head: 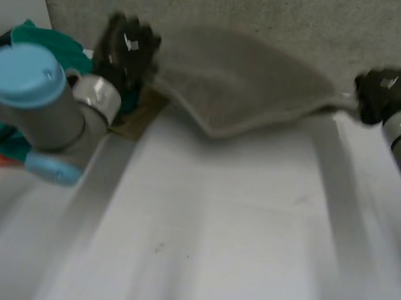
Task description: Fold the laundry.
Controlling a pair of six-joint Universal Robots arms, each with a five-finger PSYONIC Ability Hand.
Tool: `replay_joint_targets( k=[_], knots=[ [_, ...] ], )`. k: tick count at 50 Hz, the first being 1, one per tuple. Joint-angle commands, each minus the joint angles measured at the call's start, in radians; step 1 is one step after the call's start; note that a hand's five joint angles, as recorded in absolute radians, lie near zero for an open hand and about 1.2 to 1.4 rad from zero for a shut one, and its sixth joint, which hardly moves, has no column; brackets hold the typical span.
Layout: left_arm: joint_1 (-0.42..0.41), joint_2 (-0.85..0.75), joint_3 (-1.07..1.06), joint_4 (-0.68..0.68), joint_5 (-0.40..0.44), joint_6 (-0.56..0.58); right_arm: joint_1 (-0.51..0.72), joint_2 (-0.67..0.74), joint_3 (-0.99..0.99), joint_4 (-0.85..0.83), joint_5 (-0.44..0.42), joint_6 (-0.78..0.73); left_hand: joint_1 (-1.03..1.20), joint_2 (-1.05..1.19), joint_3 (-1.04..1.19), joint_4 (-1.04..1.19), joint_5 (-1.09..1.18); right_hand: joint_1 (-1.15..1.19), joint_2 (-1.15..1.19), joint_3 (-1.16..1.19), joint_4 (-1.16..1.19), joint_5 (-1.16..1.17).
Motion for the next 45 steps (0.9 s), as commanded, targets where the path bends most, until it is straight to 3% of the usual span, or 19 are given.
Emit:
replay_joint_targets(
  k=[1,7,14,22,27,29,31,40,45],
  knots=[
    [-0.028,-0.003,-0.162,0.01,0.002,0.0,0.009,0.013,0.193,0.011,0.015,-0.113,0.267,0.198,0.202,0.196,0.258,0.278,0.224,0.205,0.199,0.199],
    [-0.034,0.018,-0.204,0.01,0.005,0.0,0.0,-0.037,0.3,0.002,0.013,-0.113,0.267,0.198,0.202,0.196,0.258,-0.111,-0.165,-0.183,-0.19,-0.19],
    [-0.034,0.052,-0.221,0.01,0.005,-0.003,-0.005,-0.088,0.375,-0.009,0.01,-0.126,0.267,0.198,0.202,0.196,0.258,-0.296,-0.35,-0.369,-0.375,-0.375],
    [-0.029,0.058,-0.248,0.007,0.005,-0.003,-0.002,-0.1,0.447,-0.093,0.018,-0.131,0.267,0.198,0.202,0.196,0.258,-0.308,-0.362,-0.381,-0.387,-0.387],
    [-0.029,0.086,-0.279,0.007,0.005,-0.005,-0.003,-0.166,0.524,-0.165,0.005,-0.149,0.267,0.198,0.202,0.196,0.258,-0.197,-0.251,-0.27,-0.276,-0.276],
    [-0.028,0.09,-0.285,0.007,0.005,-0.005,0.0,-0.18,0.546,-0.191,0.002,-0.163,0.267,0.198,0.202,0.196,0.258,-0.033,-0.087,-0.106,-0.112,-0.112],
    [-0.026,0.097,-0.293,0.007,0.005,-0.005,0.004,-0.176,0.567,-0.239,-0.01,-0.195,0.267,0.198,0.202,0.196,0.258,0.277,0.223,0.204,0.198,0.198],
    [-0.023,0.181,-0.354,-0.016,-0.005,-0.003,-0.007,-0.175,0.659,-0.282,-0.071,-0.298,0.267,0.198,0.202,0.196,0.258,0.278,0.224,0.205,0.199,0.199],
    [-0.029,0.311,-0.455,-0.111,-0.006,0.0,-0.072,-0.376,0.699,-0.141,-0.06,-0.31,0.267,0.198,0.202,0.196,0.258,0.278,0.224,0.205,0.199,0.199]
  ],
)
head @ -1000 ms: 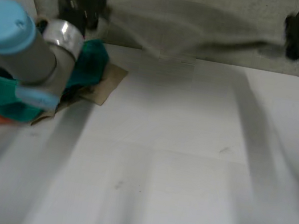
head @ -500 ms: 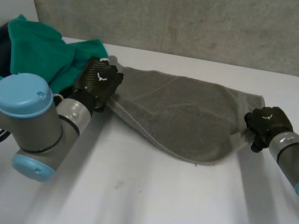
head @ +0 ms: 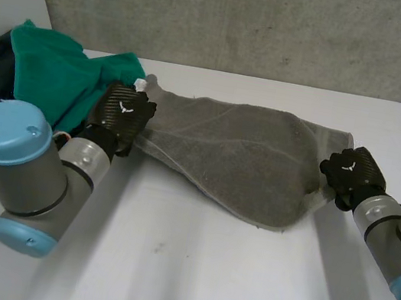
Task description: Fold the laundry.
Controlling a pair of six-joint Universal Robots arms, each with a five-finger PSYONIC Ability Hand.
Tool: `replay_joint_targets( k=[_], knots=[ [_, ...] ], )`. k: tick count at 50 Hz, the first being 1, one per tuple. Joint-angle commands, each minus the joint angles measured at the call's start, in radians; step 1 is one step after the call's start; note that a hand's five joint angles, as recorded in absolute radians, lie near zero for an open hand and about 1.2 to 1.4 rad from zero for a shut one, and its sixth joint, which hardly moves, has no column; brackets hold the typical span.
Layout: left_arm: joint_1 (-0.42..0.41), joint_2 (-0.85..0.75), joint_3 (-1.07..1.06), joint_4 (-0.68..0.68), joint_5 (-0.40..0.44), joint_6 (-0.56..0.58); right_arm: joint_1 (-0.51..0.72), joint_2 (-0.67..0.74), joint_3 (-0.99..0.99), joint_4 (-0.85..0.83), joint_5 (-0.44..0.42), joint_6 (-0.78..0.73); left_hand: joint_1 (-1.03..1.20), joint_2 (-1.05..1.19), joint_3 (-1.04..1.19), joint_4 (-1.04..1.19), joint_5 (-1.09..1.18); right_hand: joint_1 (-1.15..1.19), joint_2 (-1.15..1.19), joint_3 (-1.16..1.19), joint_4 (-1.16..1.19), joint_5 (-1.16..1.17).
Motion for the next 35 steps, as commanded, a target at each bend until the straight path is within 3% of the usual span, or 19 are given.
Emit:
replay_joint_targets(
  k=[1,4,8,9,12,19,24,35],
  knots=[
    [-0.009,0.194,-0.15,-0.153,-0.003,0.005,-0.088,-0.213,0.056,0.203,-0.004,-0.034,0.267,0.197,0.202,0.196,0.258,0.276,0.219,0.215,0.199,0.228],
    [-0.01,0.267,-0.214,-0.269,-0.003,0.023,-0.176,-0.262,0.062,0.439,-0.016,-0.09,0.267,0.197,0.202,0.196,0.258,0.276,0.219,0.215,0.199,0.228],
    [-0.019,0.361,-0.316,-0.534,-0.004,0.086,-0.266,-0.276,0.089,0.693,-0.024,-0.221,0.267,0.197,0.202,0.196,0.258,0.276,0.219,0.215,0.199,0.228],
    [-0.03,0.378,-0.336,-0.636,-0.007,0.106,-0.28,-0.278,0.094,0.728,-0.022,-0.25,0.267,0.197,0.202,0.196,0.258,0.276,0.219,0.215,0.199,0.228],
    [-0.083,0.38,-0.322,-0.729,0.002,0.114,-0.294,-0.279,0.109,0.764,-0.031,-0.307,0.267,0.197,0.202,0.196,0.258,0.276,0.219,0.215,0.199,0.228],
    [-0.104,0.28,-0.189,-0.529,-0.003,0.121,-0.282,-0.265,0.082,0.628,-0.044,-0.194,0.267,0.197,0.202,0.196,0.258,0.276,0.219,0.215,0.199,0.228],
    [-0.104,0.096,-0.028,-0.338,-0.007,0.126,-0.268,-0.158,0.011,0.526,-0.045,-0.075,0.267,0.197,0.202,0.196,0.258,0.276,0.219,0.215,0.199,0.228],
    [-0.093,-0.29,0.345,-0.281,-0.009,0.218,-0.178,0.035,-0.215,0.464,0.03,-0.002,0.267,0.197,0.202,0.196,0.258,0.276,0.219,0.215,0.199,0.228]
  ],
)
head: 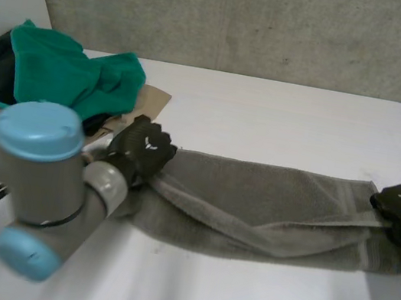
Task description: Fold the laundry.
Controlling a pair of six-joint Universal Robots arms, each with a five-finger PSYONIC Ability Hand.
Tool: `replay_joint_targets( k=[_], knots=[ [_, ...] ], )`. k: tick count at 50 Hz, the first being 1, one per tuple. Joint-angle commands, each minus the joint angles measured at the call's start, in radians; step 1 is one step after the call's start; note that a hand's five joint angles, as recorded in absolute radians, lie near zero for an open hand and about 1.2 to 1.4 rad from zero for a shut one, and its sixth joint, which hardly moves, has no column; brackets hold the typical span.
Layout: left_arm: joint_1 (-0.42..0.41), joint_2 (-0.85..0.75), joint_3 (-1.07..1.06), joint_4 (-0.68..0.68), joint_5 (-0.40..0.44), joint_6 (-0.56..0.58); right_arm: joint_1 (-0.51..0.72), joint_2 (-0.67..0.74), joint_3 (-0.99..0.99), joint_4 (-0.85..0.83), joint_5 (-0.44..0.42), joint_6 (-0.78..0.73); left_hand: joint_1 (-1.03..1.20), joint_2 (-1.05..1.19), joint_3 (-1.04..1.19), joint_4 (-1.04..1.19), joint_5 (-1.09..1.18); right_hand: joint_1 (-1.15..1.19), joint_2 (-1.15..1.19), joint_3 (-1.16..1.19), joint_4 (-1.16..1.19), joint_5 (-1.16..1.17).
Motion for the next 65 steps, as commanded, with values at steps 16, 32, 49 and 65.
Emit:
replay_joint_targets(
  k=[16,32,49,65],
  knots=[
    [0.02,-0.473,0.57,0.069,0.014,0.158,0.11,0.315,-0.325,-0.204,0.205,0.043,0.267,0.197,0.202,0.196,0.258,-0.322,-0.38,-0.383,-0.4,-0.379],
    [0.015,-0.34,0.501,0.165,-0.039,0.149,0.117,0.197,-0.365,-0.25,0.255,0.147,-0.955,-1.024,-1.02,-1.026,-0.964,-0.946,-1.003,-1.006,-1.023,-1.002],
    [0.014,0.039,0.013,0.171,-0.05,0.097,-0.069,0.018,0.006,-0.057,-0.102,0.146,-0.955,-1.024,-1.02,-1.026,-0.964,-0.733,-0.79,-0.793,-0.81,-0.789],
    [0.017,0.041,-0.044,0.174,-0.044,-0.03,-0.118,0.125,0.074,-0.343,-0.055,0.077,-0.955,-1.024,-1.02,-1.026,-0.964,0.276,0.219,0.216,0.199,0.22]
  ],
)
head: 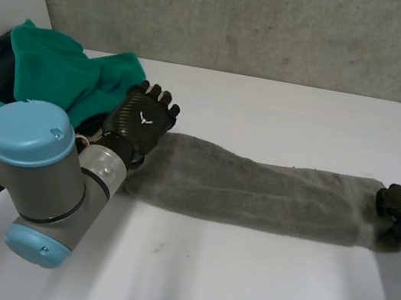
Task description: Fold the laundry.
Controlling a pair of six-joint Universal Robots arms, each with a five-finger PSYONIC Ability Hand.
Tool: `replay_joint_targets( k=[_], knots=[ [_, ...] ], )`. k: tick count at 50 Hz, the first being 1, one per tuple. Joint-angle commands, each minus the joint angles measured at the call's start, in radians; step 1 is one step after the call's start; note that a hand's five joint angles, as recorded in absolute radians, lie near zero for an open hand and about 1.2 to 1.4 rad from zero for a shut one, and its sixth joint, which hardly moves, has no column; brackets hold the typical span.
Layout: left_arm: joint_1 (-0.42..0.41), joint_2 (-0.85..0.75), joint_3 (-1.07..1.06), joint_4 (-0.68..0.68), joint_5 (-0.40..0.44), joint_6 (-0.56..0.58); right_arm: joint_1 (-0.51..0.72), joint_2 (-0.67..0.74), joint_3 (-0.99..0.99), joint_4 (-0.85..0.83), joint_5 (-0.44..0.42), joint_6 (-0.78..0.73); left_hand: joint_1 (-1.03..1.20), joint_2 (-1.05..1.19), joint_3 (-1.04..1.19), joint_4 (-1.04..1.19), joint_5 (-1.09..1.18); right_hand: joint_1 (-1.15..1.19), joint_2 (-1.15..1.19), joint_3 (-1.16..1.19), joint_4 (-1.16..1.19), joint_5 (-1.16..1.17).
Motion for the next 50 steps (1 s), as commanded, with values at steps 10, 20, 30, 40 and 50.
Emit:
replay_joint_targets(
  k=[10,20,30,40,50],
  knots=[
    [0.008,0.078,-0.05,0.0,-0.002,-0.008,-0.21,-0.045,-0.063,-0.071,0.093,-0.279,-0.015,-0.034,-0.039,-0.029,-0.05,0.402,0.399,0.429,0.428,0.437],
    [0.043,0.127,-0.105,0.0,-0.005,-0.011,0.09,-0.074,-0.105,-0.137,0.007,-0.339,-0.015,-0.034,-0.039,-0.029,-0.05,0.402,0.399,0.429,0.428,0.437],
    [0.043,0.146,-0.134,0.0,-0.007,-0.045,0.566,-0.1,-0.01,-0.298,-0.189,-0.348,-0.015,-0.034,-0.039,-0.029,-0.05,0.402,0.399,0.429,0.428,0.437],
    [0.037,0.141,-0.115,0.003,-0.005,-0.066,0.736,0.047,-0.021,-0.306,-0.139,-0.379,-0.015,-0.034,-0.039,-0.029,-0.05,-0.412,-0.415,-0.385,-0.386,-0.377],
    [-0.009,0.132,-0.047,0.004,-0.005,-0.064,0.528,-0.148,0.024,-0.177,0.041,0.079,-0.015,-0.034,-0.039,-0.029,-0.05,-0.82,-0.823,-0.793,-0.794,-0.785]
  ],
)
